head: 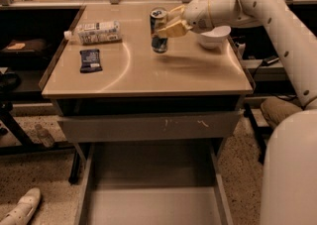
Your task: Place redbull can into middle drawer
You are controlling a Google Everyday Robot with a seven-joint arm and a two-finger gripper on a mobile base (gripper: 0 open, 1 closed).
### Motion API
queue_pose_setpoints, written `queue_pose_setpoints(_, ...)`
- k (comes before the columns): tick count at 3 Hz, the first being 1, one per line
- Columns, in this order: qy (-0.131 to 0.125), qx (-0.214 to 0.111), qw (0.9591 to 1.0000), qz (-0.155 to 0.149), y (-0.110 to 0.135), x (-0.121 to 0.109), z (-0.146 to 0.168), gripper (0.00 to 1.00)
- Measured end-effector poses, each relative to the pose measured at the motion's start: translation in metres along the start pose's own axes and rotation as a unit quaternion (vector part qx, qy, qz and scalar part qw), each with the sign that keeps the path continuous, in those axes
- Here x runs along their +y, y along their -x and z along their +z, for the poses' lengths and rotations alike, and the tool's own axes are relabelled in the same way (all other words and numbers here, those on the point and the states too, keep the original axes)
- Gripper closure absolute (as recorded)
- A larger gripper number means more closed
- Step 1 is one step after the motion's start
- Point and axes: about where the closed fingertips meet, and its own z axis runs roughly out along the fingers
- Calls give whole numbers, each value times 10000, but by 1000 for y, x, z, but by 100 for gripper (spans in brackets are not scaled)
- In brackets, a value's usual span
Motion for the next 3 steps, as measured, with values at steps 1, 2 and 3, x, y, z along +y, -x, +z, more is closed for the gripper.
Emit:
queue_pose_setpoints(1,39,-124,9998,-122,10,28,-27,100)
queue_pose_setpoints(2,-36,-174,9998,-135,6,63,-61,100)
queue_pose_setpoints(3,-145,-171,9996,-152,0,97,-88,100)
